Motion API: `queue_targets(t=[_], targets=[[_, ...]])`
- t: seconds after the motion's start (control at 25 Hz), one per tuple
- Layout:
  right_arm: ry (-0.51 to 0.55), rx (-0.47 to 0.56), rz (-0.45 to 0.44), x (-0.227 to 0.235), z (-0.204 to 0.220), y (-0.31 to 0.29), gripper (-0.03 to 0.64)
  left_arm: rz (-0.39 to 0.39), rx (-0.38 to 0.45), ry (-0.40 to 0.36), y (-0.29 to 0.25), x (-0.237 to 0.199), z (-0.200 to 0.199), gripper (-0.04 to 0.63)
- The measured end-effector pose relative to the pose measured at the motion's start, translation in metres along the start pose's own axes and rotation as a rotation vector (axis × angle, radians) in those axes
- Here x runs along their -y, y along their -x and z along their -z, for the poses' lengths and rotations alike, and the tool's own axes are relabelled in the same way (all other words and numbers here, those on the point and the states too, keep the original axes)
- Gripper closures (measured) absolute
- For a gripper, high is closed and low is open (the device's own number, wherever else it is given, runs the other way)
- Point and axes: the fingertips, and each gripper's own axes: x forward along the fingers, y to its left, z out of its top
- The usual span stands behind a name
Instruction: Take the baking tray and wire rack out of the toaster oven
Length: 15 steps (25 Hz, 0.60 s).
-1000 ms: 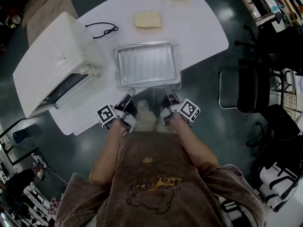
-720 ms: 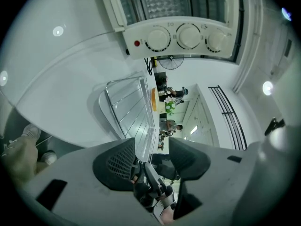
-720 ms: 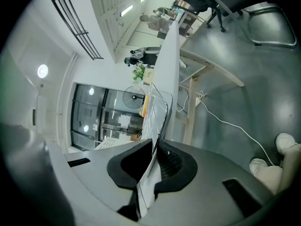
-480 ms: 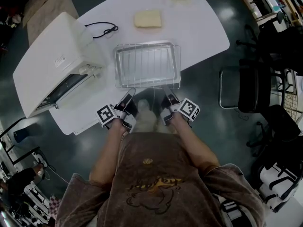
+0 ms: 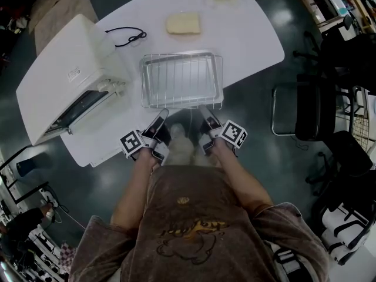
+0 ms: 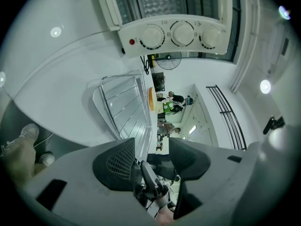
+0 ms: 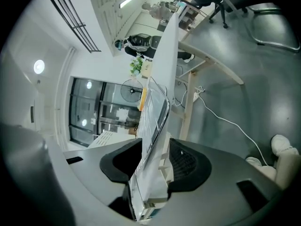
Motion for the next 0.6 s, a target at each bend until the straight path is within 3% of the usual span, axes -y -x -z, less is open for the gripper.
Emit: queue_targets(t=[0.16,0.36,0.48,0.6], targets=[[0.023,-0.041,0.0,-0.004,0.009,0.011,0.446,0.007,0.004,-0.017,-0.002,0.004,0.0,0.388],[0.052,-0.067,-0.013,-0.025,0.012,0.036,0.446,0.071,-0.033,-0.082,-0.01,0.029,0.006,0.37],[0.124,-0.036,-0.093,-0.06,-0.004,0.043,0.446,0.104,-0.074,-0.176,-0.019,0.053,0.01,0.369],[0.262,-0.015,-0.185,-0.108,-0.023,0.046,0.447,0.122,-0.107,-0.329,-0.029,0.082,0.009,0.357]])
